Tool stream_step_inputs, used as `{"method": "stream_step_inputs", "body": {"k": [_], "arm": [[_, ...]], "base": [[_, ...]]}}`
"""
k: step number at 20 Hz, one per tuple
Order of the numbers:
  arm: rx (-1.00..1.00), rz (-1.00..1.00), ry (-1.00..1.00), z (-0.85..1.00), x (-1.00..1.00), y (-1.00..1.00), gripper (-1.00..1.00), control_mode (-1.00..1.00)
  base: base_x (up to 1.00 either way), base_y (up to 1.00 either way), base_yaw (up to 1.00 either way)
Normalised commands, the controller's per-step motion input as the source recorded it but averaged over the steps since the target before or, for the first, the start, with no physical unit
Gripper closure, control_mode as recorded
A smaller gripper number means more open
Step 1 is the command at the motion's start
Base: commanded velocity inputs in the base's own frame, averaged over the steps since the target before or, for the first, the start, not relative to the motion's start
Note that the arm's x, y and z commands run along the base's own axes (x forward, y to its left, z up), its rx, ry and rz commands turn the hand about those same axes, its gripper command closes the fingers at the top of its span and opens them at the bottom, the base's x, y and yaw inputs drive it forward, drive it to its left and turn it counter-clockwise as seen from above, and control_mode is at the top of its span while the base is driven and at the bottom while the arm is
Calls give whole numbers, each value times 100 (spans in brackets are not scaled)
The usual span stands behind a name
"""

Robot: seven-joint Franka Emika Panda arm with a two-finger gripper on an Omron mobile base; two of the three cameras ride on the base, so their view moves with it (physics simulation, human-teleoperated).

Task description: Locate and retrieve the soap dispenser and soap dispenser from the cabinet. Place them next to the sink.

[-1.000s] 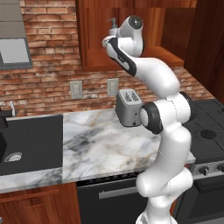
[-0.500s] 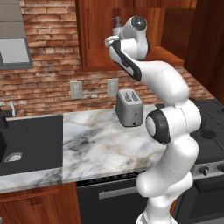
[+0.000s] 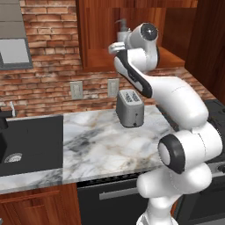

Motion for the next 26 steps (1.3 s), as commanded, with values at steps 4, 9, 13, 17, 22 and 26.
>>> {"method": "stream_step_inputs", "body": {"k": [4, 9, 13, 17, 22, 26], "arm": [[5, 0, -1, 20, -83, 0, 100, -100], [7, 0, 2, 42, -81, 0, 100, -100], [5, 0, 8, 36, -80, 0, 100, -100], [0, 0, 13, 10, -89, 0, 100, -100], [0, 0, 9, -5, -99, 0, 100, -100], [2, 0, 0, -20, -100, 2, 100, -100]], "base": [[0, 0, 0], [0, 0, 0], [0, 0, 0], [0, 0, 0], [0, 0, 0], [0, 0, 0]]}}
